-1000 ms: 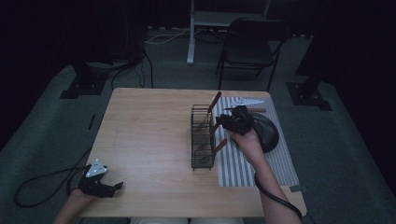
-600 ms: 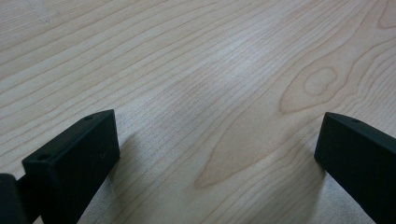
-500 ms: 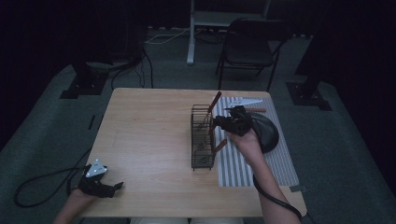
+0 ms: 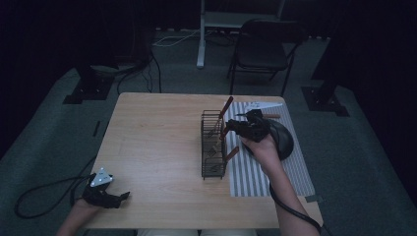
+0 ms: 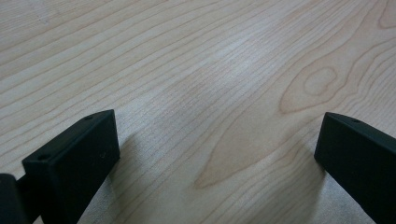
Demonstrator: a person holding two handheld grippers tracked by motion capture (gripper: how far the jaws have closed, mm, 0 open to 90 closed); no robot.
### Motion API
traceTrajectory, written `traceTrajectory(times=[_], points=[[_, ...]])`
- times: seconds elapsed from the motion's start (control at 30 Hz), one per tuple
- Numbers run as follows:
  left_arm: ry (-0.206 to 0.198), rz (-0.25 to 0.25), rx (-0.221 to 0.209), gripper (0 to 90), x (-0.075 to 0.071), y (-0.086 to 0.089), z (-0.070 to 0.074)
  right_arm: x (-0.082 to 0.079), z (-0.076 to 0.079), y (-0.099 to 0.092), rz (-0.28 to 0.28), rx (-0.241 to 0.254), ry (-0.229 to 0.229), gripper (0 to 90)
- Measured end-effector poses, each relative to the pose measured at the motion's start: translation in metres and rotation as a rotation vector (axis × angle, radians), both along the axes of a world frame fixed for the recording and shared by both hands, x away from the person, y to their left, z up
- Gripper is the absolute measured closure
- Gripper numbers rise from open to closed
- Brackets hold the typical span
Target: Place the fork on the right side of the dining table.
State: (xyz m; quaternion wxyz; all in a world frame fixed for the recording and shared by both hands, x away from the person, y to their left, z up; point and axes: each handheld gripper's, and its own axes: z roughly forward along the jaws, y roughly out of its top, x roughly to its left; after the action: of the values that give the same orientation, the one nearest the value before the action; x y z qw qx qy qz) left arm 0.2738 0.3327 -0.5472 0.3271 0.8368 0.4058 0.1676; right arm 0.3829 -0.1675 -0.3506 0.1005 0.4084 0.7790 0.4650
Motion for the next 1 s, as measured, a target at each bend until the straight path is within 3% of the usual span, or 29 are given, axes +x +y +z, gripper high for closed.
traceTrajectory(times=[0.7, 0.83, 1.0], points=[[0.0, 0.0, 0.0, 0.0, 0.0, 0.0, 0.0, -0.015, 0.043, -0.015, -0.009, 0.049, -0.055, 81.3], [0.001, 0.0, 0.0, 0.0, 0.0, 0.0, 0.0, -0.018, 0.051, -0.021, -0.008, 0.086, -0.061, 81.3], [0.001, 0.0, 0.0, 0.0, 0.0, 0.0, 0.0, -0.02, 0.057, -0.025, -0.022, 0.082, -0.075, 81.3]])
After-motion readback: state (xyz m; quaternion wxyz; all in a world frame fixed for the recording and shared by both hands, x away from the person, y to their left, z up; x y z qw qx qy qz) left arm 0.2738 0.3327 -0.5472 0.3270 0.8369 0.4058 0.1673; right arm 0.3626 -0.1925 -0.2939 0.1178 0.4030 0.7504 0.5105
